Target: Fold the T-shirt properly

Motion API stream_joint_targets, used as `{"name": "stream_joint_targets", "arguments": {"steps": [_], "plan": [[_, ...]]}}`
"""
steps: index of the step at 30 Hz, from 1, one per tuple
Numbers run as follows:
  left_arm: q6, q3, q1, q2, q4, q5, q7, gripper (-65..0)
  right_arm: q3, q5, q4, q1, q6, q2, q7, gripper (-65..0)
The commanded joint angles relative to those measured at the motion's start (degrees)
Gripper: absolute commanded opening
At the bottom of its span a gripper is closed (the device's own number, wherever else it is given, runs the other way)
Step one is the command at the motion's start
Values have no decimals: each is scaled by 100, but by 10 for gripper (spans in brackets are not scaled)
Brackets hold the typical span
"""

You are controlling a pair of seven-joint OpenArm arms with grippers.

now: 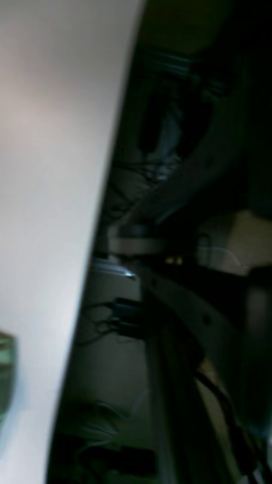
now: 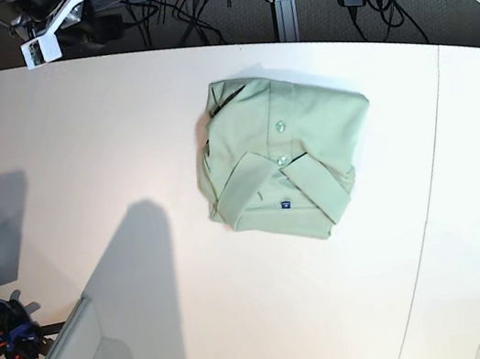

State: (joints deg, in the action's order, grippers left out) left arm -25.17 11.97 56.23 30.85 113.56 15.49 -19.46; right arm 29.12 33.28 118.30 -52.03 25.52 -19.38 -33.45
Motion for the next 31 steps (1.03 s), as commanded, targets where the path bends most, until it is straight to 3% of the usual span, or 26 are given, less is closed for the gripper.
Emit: {"name": "stream_joint_targets", "arguments": {"steps": [1,7,11,14,16,18,20,23,27,31], "plan": [[9,37,94,59,-175,31,-35,-650,48,61,-2,-184,24,-57,63,-650],[13,-315,-129,214,-1947,627,-227,-650,48,-269,-1036,-710,24,-46,-13,-650],[518,-990,-695,297,-3265,597,-817,-650,44,-289,-2122,-651,20,-52,-284,-650],[525,-1576,-1231,258,-4234,549,-909,-650,37,-297,-3073,-420,22,-116,-284,-650],[533,-1937,-1663,83,-4854,326,-957,-650,-11,-302,-3805,-109,22,-282,-282,-650],[774,-2212,-2116,-179,-5525,50,-1051,-650,-195,-282,-4590,313,20,-529,-282,-650],[966,-2409,-2546,-470,-6223,-308,-1051,-650,-568,-269,-5320,782,13,-782,-280,-650],[979,-2566,-3235,-903,-7272,-715,-920,-650,-1283,-286,-6181,1558,-11,-1003,-282,-650],[1152,-2577,-4118,-1386,-8404,-579,-970,-650,-2103,-459,-6900,2507,-22,-966,-286,-650],[1169,-2577,-4610,-1687,-8804,-505,-1204,-650,-2503,-662,-7211,3080,-22,-789,-315,-650]]}}
